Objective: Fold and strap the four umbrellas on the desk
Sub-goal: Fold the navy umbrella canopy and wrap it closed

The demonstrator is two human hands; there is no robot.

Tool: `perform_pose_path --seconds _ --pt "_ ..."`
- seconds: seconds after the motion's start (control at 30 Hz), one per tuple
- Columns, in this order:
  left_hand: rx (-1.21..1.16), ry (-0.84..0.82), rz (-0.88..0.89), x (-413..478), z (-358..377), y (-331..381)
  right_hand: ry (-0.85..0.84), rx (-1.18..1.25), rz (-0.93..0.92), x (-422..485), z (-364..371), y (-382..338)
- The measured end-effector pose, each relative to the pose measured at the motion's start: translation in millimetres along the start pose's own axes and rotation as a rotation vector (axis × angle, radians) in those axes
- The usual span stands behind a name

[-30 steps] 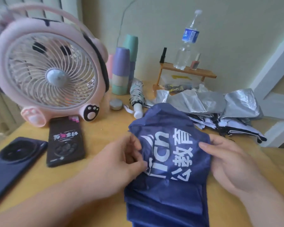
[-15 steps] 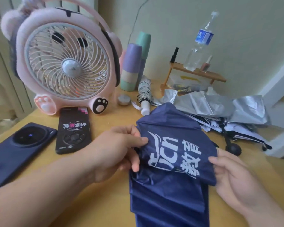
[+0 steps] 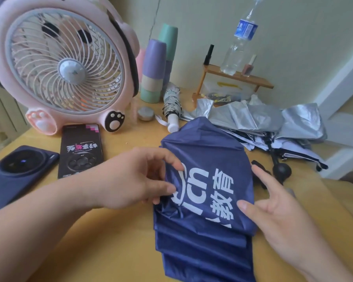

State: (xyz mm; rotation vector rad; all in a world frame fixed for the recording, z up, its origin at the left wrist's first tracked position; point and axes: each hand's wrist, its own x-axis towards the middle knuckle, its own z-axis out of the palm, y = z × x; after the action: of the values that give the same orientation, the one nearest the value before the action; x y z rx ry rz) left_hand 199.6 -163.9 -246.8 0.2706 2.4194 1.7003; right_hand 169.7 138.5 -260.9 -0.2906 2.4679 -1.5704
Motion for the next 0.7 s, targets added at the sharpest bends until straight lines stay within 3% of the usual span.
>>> perform_pose_path --seconds 0.1,0.23,0.4,0.7 --pt "0.108 -0.111 -0.009 -3 5 1 -0.039 0.026 -0.035 -8 1 -2" --pt "0.208 0.034 0.015 3 7 -2 -0.075 0.049 -0.037 -16 -2 -2" --pt "0.353 -0.028 0.035 3 -7 -9 -0.087 0.055 -0.004 -19 -4 3" --pt "0.515 -0.132 0.021 0 -19 -4 -0.06 -0.22 -0.114 -20 -2 15"
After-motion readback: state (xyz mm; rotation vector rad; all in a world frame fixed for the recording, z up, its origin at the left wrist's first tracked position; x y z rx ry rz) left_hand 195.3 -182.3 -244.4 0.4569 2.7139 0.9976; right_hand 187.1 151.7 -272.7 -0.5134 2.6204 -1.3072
